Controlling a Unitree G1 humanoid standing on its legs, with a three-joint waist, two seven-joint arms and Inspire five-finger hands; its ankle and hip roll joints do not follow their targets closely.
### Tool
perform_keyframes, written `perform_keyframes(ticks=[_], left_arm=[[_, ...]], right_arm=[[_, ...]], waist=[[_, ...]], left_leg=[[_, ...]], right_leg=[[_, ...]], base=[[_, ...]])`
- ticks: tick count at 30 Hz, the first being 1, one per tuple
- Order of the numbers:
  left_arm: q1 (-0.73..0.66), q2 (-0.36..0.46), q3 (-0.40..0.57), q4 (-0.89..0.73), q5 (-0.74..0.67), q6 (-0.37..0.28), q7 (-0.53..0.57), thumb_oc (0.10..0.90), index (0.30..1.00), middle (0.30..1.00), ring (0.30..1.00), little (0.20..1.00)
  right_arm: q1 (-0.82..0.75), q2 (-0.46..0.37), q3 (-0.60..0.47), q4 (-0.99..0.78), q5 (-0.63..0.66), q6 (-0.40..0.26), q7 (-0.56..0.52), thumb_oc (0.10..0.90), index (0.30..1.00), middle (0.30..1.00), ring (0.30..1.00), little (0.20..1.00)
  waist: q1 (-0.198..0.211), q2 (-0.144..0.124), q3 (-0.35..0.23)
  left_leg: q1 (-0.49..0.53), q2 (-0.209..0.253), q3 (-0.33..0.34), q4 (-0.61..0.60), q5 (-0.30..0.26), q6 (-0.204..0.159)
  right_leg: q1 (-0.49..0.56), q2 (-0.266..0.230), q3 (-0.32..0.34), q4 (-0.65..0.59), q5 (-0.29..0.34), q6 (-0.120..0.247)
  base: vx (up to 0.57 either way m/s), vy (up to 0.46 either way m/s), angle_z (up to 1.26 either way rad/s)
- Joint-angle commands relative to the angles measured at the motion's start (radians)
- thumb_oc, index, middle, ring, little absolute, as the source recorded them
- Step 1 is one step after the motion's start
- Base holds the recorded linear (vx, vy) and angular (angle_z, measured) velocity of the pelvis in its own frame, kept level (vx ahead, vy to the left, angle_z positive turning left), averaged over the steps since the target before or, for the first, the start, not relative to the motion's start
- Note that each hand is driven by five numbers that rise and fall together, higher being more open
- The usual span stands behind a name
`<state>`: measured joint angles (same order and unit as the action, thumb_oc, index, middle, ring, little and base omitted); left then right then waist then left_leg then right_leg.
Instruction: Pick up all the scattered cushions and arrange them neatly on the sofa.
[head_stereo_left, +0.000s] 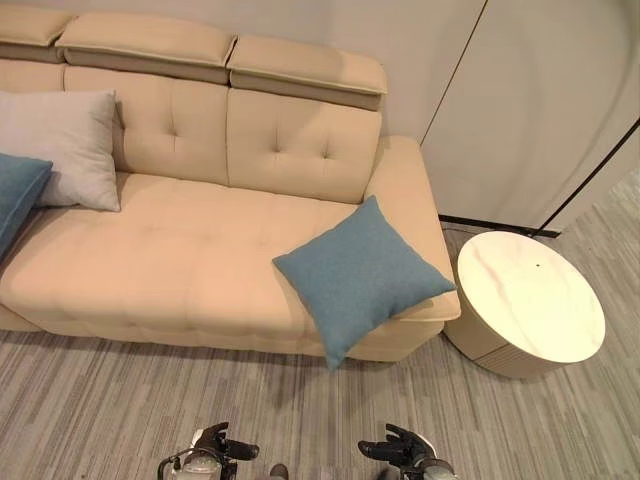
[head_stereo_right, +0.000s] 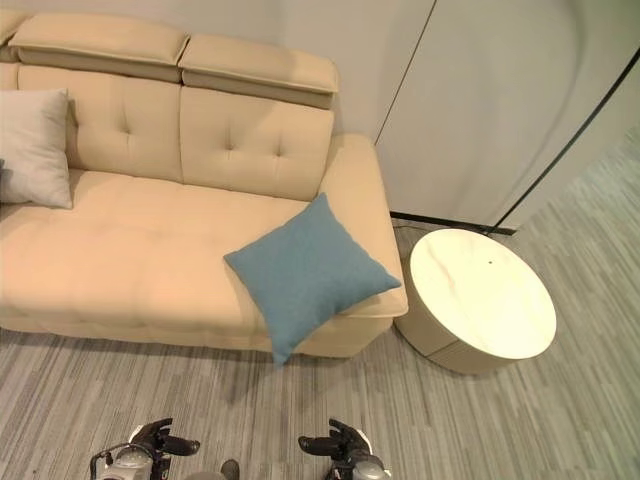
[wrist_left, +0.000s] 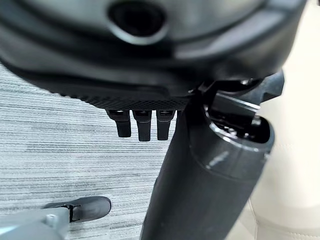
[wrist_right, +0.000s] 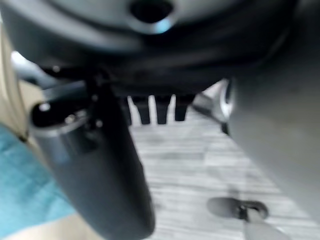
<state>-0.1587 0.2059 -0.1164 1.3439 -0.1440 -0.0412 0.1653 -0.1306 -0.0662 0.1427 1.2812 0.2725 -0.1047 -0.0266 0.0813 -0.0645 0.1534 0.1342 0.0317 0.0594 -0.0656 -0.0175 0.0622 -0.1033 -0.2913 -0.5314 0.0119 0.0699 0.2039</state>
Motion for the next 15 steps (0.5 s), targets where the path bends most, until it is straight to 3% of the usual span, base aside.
perform_keyframes(ticks=[1,4,8,9,10,12,13,15], left_arm=[[-0.032,-0.005,-0.014,0.050,0.030,-0.023,-0.007,0.800,0.900,0.900,0.900,0.900],[0.021,-0.024,0.003,0.081,0.033,-0.024,-0.028,0.800,0.900,0.900,0.900,0.900],[0.086,-0.018,0.056,0.091,0.011,-0.031,-0.040,0.800,0.900,0.900,0.900,0.900],[0.098,0.046,0.075,0.089,-0.001,-0.022,-0.068,0.800,0.900,0.900,0.900,0.900],[0.094,0.044,0.075,0.090,-0.001,-0.022,-0.068,0.800,0.900,0.900,0.900,0.900],[0.125,0.069,0.061,0.071,-0.011,-0.036,-0.076,0.800,0.900,0.900,0.900,0.900],[0.106,0.079,0.038,0.053,-0.048,-0.042,-0.080,0.800,0.900,0.900,0.900,0.900],[0.086,0.097,0.044,0.033,-0.074,-0.038,-0.090,0.800,0.900,0.900,0.900,0.900]], right_arm=[[-0.005,0.002,-0.042,0.031,0.006,-0.010,-0.021,0.800,0.900,0.900,0.900,0.900],[0.029,0.002,-0.068,0.043,0.023,-0.018,-0.022,0.800,0.900,0.900,0.900,0.900],[-0.003,-0.055,-0.111,-0.074,0.041,-0.073,-0.067,0.800,0.900,0.900,0.900,0.900],[-0.174,-0.289,-0.194,-0.155,0.106,-0.039,-0.010,0.800,0.900,0.900,0.900,0.900],[-0.179,-0.293,-0.195,-0.151,0.108,-0.040,-0.007,0.800,0.900,0.900,0.900,0.900],[-0.280,-0.416,-0.188,-0.200,0.146,-0.034,0.027,0.800,0.900,0.900,0.900,0.900],[-0.587,-0.551,-0.119,-0.135,0.213,-0.007,0.059,0.800,0.900,0.900,0.900,0.900],[-0.802,-0.596,-0.052,-0.068,0.261,0.005,0.077,0.800,0.900,0.900,0.900,0.900]], waist=[[0.024,-0.028,0.034],[0.014,-0.040,0.007],[0.008,-0.020,-0.025],[0.012,-0.029,-0.047],[0.010,-0.028,-0.045],[0.014,-0.031,-0.039],[0.041,-0.043,-0.016],[0.073,-0.042,-0.002]], left_leg=[[-0.061,0.019,0.008,-0.022,-0.028,-0.068],[-0.021,-0.001,-0.013,-0.022,-0.061,-0.077],[0.040,0.044,-0.004,-0.012,-0.103,-0.116],[0.027,0.070,0.000,0.065,-0.131,-0.143],[0.023,0.068,-0.002,0.069,-0.131,-0.143],[-0.045,0.098,0.037,0.244,-0.128,-0.182],[-0.184,0.155,0.049,0.512,-0.044,-0.229],[-0.259,0.215,0.065,0.668,-0.028,-0.240]], right_leg=[[0.059,0.004,-0.034,-0.020,0.052,0.027],[0.107,0.022,-0.039,-0.030,0.052,0.016],[0.123,0.059,-0.030,0.026,-0.016,-0.016],[0.140,0.075,-0.037,0.033,-0.053,-0.040],[0.139,0.073,-0.039,0.032,-0.052,-0.040],[0.161,0.094,-0.043,0.026,-0.077,-0.066],[0.196,0.111,-0.055,0.005,-0.092,-0.104],[0.242,0.156,-0.045,-0.029,-0.133,-0.129]], base=[[0.17,-0.066,0.19],[0.44,-0.157,0.15],[0.34,-0.197,0.18],[0.34,-0.225,0.01],[0.26,-0.239,-0.01],[0.12,-0.251,0.02],[0.14,-0.328,-0.02],[0.17,-0.258,-0.22]])
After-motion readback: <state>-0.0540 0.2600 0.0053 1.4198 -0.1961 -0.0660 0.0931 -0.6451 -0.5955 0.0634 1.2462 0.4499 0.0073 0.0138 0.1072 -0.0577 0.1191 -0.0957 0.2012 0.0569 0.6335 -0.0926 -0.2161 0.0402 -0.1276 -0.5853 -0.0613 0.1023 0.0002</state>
